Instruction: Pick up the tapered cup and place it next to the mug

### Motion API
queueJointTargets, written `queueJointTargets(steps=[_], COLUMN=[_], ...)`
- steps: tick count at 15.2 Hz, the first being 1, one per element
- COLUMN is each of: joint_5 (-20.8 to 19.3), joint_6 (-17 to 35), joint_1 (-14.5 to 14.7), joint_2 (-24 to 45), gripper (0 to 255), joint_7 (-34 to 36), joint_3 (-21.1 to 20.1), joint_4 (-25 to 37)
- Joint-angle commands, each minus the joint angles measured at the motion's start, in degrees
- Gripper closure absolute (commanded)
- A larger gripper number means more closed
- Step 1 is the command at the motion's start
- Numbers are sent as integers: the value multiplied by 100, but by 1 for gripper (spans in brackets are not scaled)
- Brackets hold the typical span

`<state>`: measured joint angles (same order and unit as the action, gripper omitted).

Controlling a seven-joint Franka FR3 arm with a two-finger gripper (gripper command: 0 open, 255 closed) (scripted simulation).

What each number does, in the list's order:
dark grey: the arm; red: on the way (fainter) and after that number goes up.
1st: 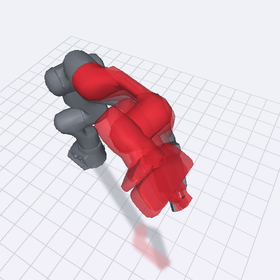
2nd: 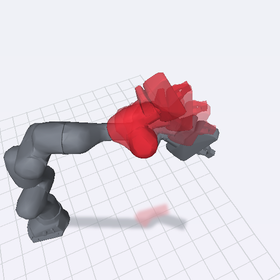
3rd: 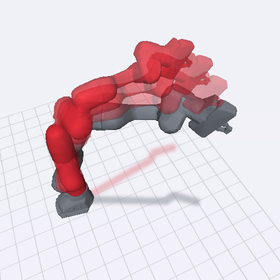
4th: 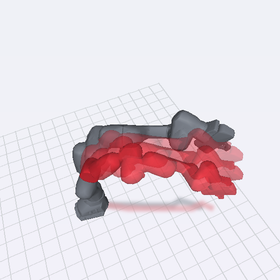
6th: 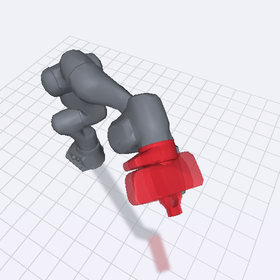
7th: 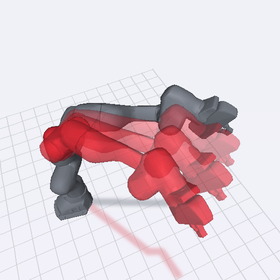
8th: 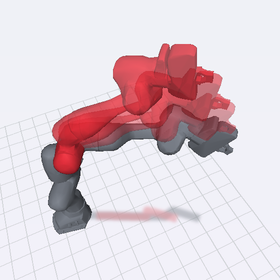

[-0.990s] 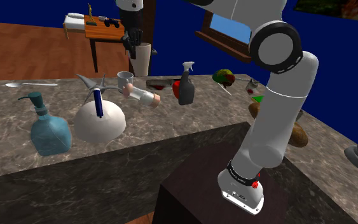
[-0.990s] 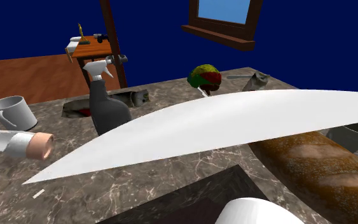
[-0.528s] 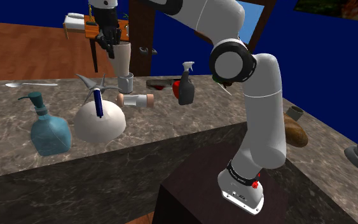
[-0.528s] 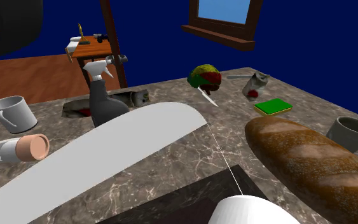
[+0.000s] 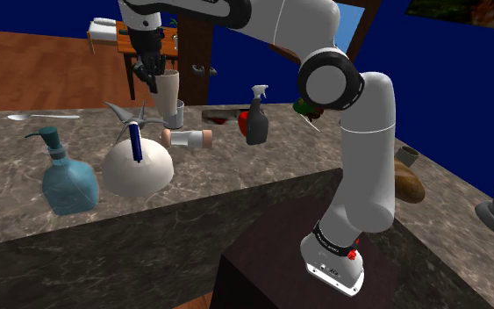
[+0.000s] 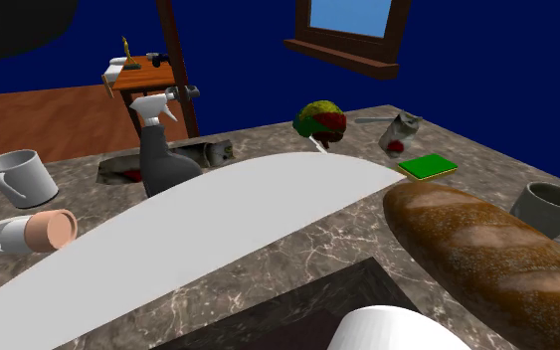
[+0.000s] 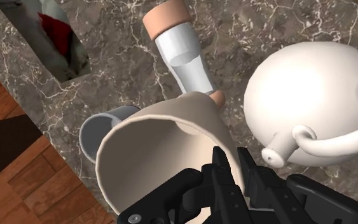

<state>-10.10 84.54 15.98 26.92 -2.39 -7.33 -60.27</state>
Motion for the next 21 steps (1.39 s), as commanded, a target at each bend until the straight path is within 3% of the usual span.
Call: queueJointTargets(steps=[1, 21], joint_5=[8, 4], joint_6=[202, 1851], joint_1=[-22, -129], joint_2=[-60, -272], gripper=[255, 255], joint_7=[18, 211], joint_3=[-1, -2], joint_4=[-258, -2131])
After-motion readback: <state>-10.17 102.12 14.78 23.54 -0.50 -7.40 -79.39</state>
